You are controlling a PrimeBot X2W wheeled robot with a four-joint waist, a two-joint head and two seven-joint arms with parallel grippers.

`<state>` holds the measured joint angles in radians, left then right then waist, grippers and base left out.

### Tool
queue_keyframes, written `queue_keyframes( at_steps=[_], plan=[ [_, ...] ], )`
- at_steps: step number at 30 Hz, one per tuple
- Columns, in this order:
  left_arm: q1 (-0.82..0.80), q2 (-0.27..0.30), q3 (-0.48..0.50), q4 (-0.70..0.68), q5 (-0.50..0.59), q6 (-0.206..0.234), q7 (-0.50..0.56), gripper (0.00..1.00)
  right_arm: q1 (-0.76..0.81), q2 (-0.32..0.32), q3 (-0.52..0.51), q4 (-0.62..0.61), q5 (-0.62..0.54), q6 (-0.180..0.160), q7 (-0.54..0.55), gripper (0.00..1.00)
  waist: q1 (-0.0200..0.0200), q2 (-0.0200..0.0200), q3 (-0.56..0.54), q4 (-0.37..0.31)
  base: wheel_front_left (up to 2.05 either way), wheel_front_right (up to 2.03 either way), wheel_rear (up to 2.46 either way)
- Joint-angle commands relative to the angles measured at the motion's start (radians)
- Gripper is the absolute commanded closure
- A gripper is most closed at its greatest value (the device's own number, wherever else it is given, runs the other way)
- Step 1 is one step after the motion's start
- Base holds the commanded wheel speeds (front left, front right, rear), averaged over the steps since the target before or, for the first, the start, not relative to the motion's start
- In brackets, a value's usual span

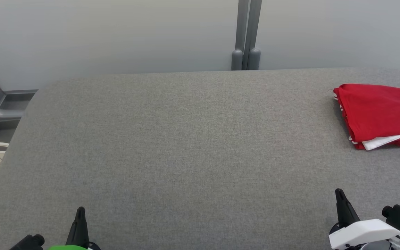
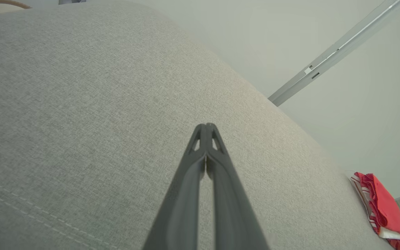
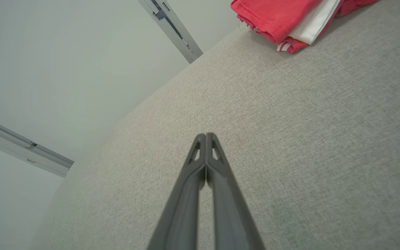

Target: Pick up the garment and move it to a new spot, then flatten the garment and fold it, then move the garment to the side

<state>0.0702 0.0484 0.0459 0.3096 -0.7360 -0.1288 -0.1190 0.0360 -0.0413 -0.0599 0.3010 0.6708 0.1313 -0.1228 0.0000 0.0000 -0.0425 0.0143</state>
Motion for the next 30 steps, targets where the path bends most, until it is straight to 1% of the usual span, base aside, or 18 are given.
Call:
queue_keyframes(
  at_steps=[1, 30],
  plan=[
    [-0.033, 0.004, 0.007, -0.020, -0.046, 0.000, 0.011, 1.00, -0.022, -0.006, -0.006, -0.023, 0.049, 0.000, 0.011, 1.00, 0.0000, 0.0000, 0.001, 0.000, 0.00, 0.00, 0.00],
    [-0.075, 0.004, 0.023, -0.062, -0.381, 0.001, 0.103, 1.00, -0.034, -0.008, -0.029, -0.079, 0.410, 0.000, 0.097, 1.00, 0.0000, 0.0000, 0.014, -0.005, 0.00, 0.00, 0.00]
  ],
)
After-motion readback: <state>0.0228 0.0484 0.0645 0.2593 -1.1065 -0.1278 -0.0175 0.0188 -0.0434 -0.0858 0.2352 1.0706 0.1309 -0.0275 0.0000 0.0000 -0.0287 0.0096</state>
